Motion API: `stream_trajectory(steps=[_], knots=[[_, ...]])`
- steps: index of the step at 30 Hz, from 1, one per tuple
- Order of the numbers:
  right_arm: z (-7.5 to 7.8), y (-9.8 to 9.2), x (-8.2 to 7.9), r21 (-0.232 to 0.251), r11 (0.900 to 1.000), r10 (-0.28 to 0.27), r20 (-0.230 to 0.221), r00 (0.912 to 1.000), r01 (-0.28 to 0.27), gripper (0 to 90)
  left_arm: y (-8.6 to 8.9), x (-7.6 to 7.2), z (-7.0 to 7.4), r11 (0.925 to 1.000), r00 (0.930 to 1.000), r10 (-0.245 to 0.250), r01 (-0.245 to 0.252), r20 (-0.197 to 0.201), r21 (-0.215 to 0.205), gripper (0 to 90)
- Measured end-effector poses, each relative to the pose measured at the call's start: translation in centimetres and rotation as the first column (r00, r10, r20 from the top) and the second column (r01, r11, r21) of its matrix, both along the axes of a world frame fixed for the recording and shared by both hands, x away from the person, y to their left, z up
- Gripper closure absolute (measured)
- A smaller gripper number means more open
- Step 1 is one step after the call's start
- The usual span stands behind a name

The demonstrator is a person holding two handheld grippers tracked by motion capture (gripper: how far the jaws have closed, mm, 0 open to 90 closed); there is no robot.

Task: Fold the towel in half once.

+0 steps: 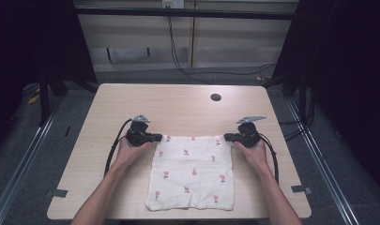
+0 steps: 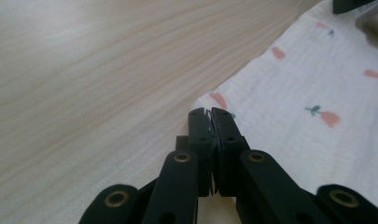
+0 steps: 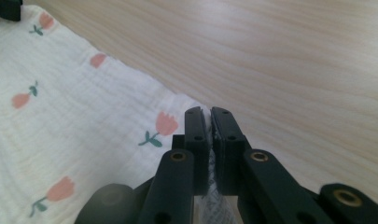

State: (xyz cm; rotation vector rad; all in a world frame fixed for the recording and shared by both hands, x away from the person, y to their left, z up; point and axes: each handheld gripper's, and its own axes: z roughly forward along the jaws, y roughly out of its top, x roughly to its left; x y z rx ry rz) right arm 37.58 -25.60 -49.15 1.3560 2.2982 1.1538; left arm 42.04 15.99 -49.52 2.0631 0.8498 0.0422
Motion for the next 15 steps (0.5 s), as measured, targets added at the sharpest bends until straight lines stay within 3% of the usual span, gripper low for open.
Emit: stream_trajectory(steps=[3, 7, 15], knots=[[0.8, -0.6, -0.7, 0.025, 1.0, -0.011, 0.018, 0.9998, 0.01, 85.9, 0.1, -0.4, 0.4, 0.9995, 0.9995, -0.031, 0.031, 0.01, -0.01, 88.1], [1.5, -1.1, -1.0, 0.052, 0.999, -0.015, 0.045, 0.9989, 0.012, 85.9, 0.5, -0.6, 0.9, 0.9986, 0.9993, -0.037, 0.037, 0.011, -0.038, 88.2], [1.7, -1.0, -1.1, 0.067, 0.998, 0.006, 0.049, 0.9988, -0.009, 85.9, 0.9, -0.6, 1.7, 0.9971, 0.9992, -0.031, 0.032, 0.026, -0.068, 88.2]])
